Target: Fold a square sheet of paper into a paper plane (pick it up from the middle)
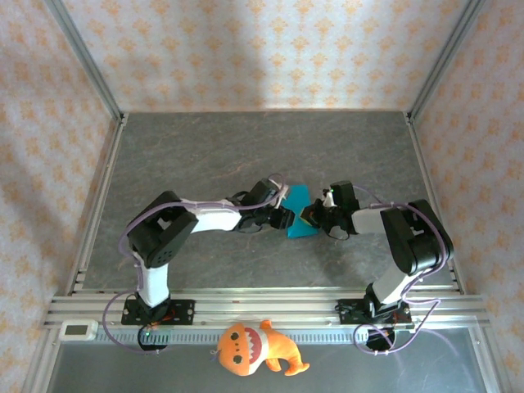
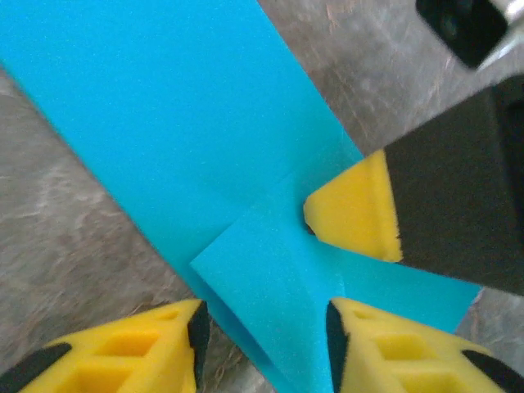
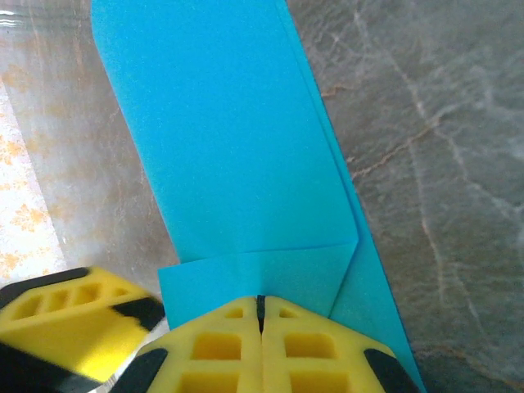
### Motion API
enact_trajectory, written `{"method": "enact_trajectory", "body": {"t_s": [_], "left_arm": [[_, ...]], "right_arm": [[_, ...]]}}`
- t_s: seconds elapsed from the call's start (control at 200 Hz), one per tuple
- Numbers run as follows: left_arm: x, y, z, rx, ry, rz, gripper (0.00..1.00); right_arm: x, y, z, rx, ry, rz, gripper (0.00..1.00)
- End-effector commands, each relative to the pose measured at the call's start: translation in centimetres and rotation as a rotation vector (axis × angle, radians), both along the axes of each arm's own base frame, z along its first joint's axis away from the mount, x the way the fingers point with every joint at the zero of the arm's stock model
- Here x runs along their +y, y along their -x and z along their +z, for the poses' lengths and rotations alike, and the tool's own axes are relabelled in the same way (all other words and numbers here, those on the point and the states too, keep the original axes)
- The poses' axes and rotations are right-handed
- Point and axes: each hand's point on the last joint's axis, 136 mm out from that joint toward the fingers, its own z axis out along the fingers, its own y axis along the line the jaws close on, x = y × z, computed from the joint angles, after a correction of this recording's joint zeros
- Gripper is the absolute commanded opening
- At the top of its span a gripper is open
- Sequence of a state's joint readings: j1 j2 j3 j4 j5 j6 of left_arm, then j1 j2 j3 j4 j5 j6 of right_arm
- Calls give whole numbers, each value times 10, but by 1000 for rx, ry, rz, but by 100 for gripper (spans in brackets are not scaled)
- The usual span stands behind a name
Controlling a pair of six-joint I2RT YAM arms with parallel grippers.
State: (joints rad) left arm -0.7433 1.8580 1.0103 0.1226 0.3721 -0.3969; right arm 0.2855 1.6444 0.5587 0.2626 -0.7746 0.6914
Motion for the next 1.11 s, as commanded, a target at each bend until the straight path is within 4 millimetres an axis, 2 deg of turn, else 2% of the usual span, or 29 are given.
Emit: {"method": "enact_trajectory", "body": {"t_s": [0.0,0.11,0.18,0.3,0.445,0.555,0.601,0.616,0.636,0.811,1.101], "left_arm": [[19,-6,22,-16,8,113,47],[11,1,40,1,109,100,34],[-3,10,47,35,183,35,23],[-30,27,51,160,300,-69,12],[-46,31,44,264,352,-101,10],[-50,28,34,296,345,-91,9],[-51,27,35,302,344,-93,9],[-50,28,25,320,326,-88,8],[-51,28,21,328,317,-86,8],[-51,28,10,350,293,-83,8],[-43,25,-9,359,212,-49,0]], "right_arm": [[-23,36,-43,176,123,-56,0],[-23,37,-43,177,121,-57,0],[-23,37,-43,177,119,-58,0],[-22,36,-42,174,113,-59,0],[-23,37,-42,173,117,-61,0],[-22,37,-43,175,116,-59,0],[-22,37,-44,177,116,-58,0],[-22,37,-44,176,116,-58,0],[-22,37,-44,176,116,-57,0],[-22,37,-44,176,117,-54,0],[-22,38,-44,178,119,-53,0]]}}
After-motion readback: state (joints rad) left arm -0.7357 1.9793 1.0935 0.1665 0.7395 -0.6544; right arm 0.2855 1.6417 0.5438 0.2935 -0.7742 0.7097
